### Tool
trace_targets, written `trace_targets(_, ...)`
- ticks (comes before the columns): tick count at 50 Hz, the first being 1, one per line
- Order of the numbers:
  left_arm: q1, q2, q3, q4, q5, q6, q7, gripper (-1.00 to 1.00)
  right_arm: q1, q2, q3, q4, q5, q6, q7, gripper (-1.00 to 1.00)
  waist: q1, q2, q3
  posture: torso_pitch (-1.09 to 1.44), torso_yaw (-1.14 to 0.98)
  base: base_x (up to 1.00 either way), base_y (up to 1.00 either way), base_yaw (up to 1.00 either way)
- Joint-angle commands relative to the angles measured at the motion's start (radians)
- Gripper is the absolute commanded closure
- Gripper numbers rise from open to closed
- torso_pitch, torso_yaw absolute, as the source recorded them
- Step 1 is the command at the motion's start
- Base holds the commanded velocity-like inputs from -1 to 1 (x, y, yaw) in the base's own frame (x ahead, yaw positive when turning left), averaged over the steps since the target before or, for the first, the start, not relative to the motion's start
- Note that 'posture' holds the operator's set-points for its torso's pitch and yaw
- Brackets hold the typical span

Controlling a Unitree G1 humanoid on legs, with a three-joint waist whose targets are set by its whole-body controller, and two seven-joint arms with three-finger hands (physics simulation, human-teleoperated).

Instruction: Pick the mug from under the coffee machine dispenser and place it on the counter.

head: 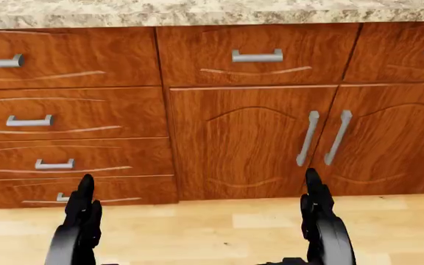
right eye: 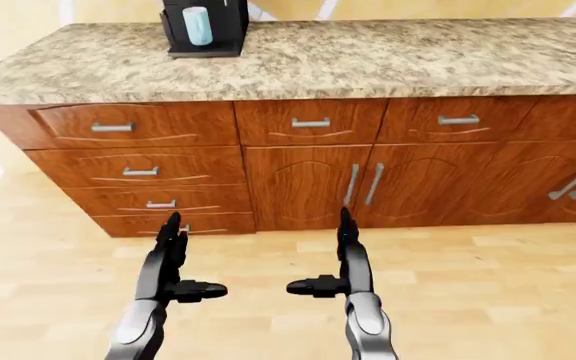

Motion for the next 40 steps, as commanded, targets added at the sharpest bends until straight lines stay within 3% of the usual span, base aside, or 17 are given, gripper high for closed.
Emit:
trace_targets(1, -0.049, 0.008, 0.013, -0.05, 0.017, -0.085, 0.027, -1.0, -0.027, -0.005, 0.003, -0.07, 0.0, -0.056, 0.006, -1.0, -0.002, -0.008, -0.001, 0.0, 0.0, 0.0, 0.0, 0.0)
trace_targets(3, -0.053, 0.006, 0.017, -0.061, 0.016, -0.09, 0.041, -1.0, -0.037, -0.006, -0.002, -0.055, -0.011, -0.045, -0.008, -1.0, 0.006, -0.002, -0.061, 0.0, 0.0, 0.0, 0.0, 0.0)
trace_targets(4, -0.052, 0.0, 0.023, -0.083, -0.009, -0.066, 0.043, -1.0, -0.038, -0.006, -0.001, -0.055, -0.016, -0.042, -0.011, -1.0, 0.006, -0.002, -0.053, 0.0, 0.0, 0.0, 0.0, 0.0)
trace_targets(5, -0.055, 0.002, 0.023, -0.091, -0.007, -0.055, 0.053, -1.0, -0.044, -0.007, -0.002, -0.045, -0.023, -0.047, -0.019, -1.0, 0.005, -0.007, -0.018, 0.0, 0.0, 0.0, 0.0, 0.0)
trace_targets(7, -0.048, 0.0, 0.019, -0.114, -0.01, -0.042, 0.064, -1.0, -0.058, -0.011, 0.0, -0.022, -0.067, -0.071, -0.052, -1.0, 0.005, -0.008, -0.07, 0.0, 0.0, 0.0, 0.0, 0.0)
trace_targets(8, -0.047, 0.002, 0.016, -0.115, -0.007, -0.042, 0.062, -1.0, -0.062, -0.009, -0.005, -0.041, -0.051, -0.056, -0.047, -1.0, 0.006, -0.008, -0.075, 0.0, 0.0, 0.0, 0.0, 0.0)
trace_targets(11, -0.055, 0.02, 0.017, -0.112, 0.011, -0.057, 0.041, -1.0, -0.083, -0.005, -0.019, -0.062, -0.073, -0.072, -0.102, -1.0, 0.009, -0.005, -0.076, 0.0, 0.0, 0.0, 0.0, 0.0)
trace_targets(13, -0.064, 0.01, 0.036, -0.156, -0.039, 0.012, 0.04, -1.0, -0.112, -0.021, -0.016, -0.084, -0.108, -0.064, -0.117, -1.0, 0.01, -0.002, -0.081, 0.0, 0.0, 0.0, 0.0, 0.0)
trace_targets(14, -0.078, 0.016, 0.042, -0.179, -0.032, 0.024, 0.053, -1.0, -0.127, -0.043, -0.019, -0.063, -0.142, -0.154, -0.12, -1.0, 0.009, -0.002, -0.082, 0.0, 0.0, 0.0, 0.0, 0.0)
trace_targets(15, -0.085, 0.019, 0.045, -0.207, -0.035, 0.039, 0.055, -1.0, -0.125, -0.035, -0.03, -0.126, -0.068, -0.033, -0.056, -1.0, 0.008, -0.001, -0.081, 0.0, 0.0, 0.0, 0.0, 0.0)
trace_targets(17, -0.094, 0.023, 0.044, -0.245, -0.013, 0.03, 0.076, -1.0, -0.136, -0.039, -0.044, -0.182, -0.042, -0.01, -0.039, -1.0, 0.008, -0.002, -0.086, 0.0, 0.0, 0.0, 0.0, 0.0)
trace_targets(20, -0.13, 0.038, 0.065, -0.348, -0.048, 0.167, 0.06, -1.0, -0.184, -0.071, -0.085, -0.258, 0.002, 0.086, -0.007, -1.0, 0.007, -0.004, -0.092, 0.0, 0.0, 0.0, 0.0, 0.0)
trace_targets(24, -0.164, 0.068, 0.095, -0.33, -0.041, 0.173, 0.047, -1.0, -0.232, -0.105, -0.131, -0.281, 0.042, 0.139, 0.002, -1.0, 0.009, -0.006, -0.093, 0.0, 0.0, 0.0, 0.0, 0.0)
trace_targets(26, -0.199, 0.081, 0.124, -0.367, -0.073, 0.245, 0.048, -1.0, -0.254, -0.125, -0.15, -0.286, 0.056, 0.146, 0.002, -1.0, 0.009, -0.005, -0.096, 0.0, 0.0, 0.0, 0.0, 0.0)
trace_targets(40, -0.466, 0.304, 0.283, -0.427, -0.115, 0.379, 0.086, -1.0, -0.478, -0.327, -0.278, -0.377, 0.144, 0.278, 0.002, -1.0, 0.006, -0.002, -0.074, 0.0, 0.0, 0.0, 0.0, 0.0)
